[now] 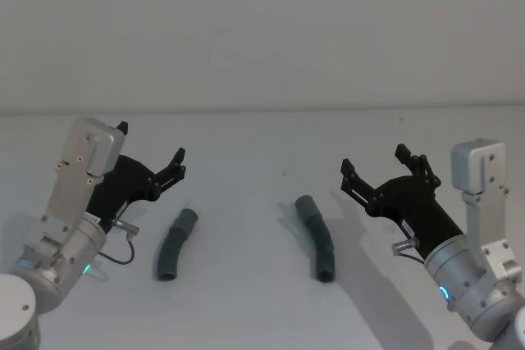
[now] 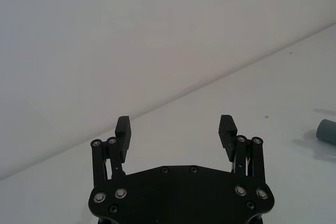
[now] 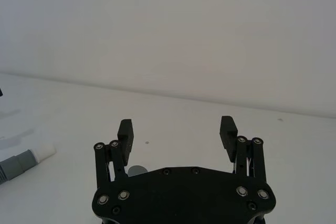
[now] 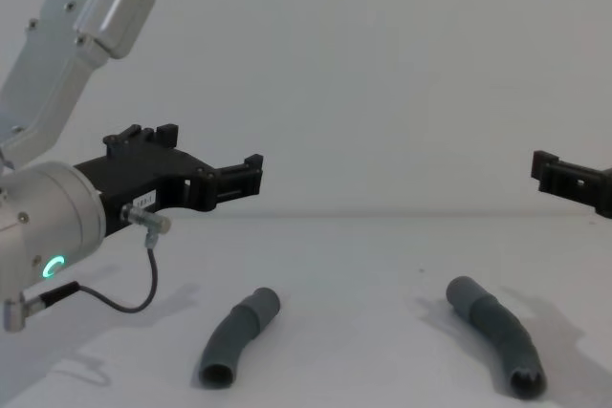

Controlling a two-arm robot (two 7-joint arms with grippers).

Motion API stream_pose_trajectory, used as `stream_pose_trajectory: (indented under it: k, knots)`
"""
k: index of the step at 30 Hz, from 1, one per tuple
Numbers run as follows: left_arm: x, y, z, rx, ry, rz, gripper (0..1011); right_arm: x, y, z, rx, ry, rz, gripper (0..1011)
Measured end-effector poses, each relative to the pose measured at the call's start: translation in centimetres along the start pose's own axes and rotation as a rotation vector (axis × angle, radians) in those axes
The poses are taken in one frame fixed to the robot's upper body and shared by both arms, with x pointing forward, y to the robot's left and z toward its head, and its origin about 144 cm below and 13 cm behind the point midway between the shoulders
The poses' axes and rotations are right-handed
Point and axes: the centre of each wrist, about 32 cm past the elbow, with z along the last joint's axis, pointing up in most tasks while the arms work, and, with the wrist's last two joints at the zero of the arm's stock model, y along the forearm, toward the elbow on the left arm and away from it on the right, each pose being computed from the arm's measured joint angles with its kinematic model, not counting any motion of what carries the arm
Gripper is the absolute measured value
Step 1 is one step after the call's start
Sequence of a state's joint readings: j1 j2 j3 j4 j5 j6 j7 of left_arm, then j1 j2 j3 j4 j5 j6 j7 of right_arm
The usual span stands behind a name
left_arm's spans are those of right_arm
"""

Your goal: Use both hands to pick up one end of the pipe from the table, align the ends, and insert them.

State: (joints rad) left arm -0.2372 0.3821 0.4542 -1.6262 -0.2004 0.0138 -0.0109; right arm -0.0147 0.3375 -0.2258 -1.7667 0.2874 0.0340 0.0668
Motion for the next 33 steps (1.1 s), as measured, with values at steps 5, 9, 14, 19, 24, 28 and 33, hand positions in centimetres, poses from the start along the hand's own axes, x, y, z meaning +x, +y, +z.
stream_pose_trajectory:
  k: [5,9,14,19,24,28,33]
  knots:
    - [0.00,0.00,0.00,0.000,0.000,0.000,1001,0.00,0.00,0.00,0.000,0.000,0.000,1001]
    - [0.00,0.00,0.00,0.000,0.000,0.000,1001,0.00,0.00,0.00,0.000,0.000,0.000,1001]
    - [0.00,0.00,0.00,0.000,0.000,0.000,1001,0.00,0.00,0.00,0.000,0.000,0.000,1001]
    - [0.00,0.00,0.00,0.000,0.000,0.000,1001,0.00,0.00,0.00,0.000,0.000,0.000,1001]
    - [0.00,0.00,0.00,0.000,0.000,0.000,1001,0.00,0.00,0.00,0.000,0.000,0.000,1001]
    - [0.00,0.00,0.00,0.000,0.000,0.000,1001,0.00,0.00,0.00,0.000,0.000,0.000,1001]
    - [0.00,0.00,0.00,0.000,0.000,0.000,1001,0.00,0.00,0.00,0.000,0.000,0.000,1001]
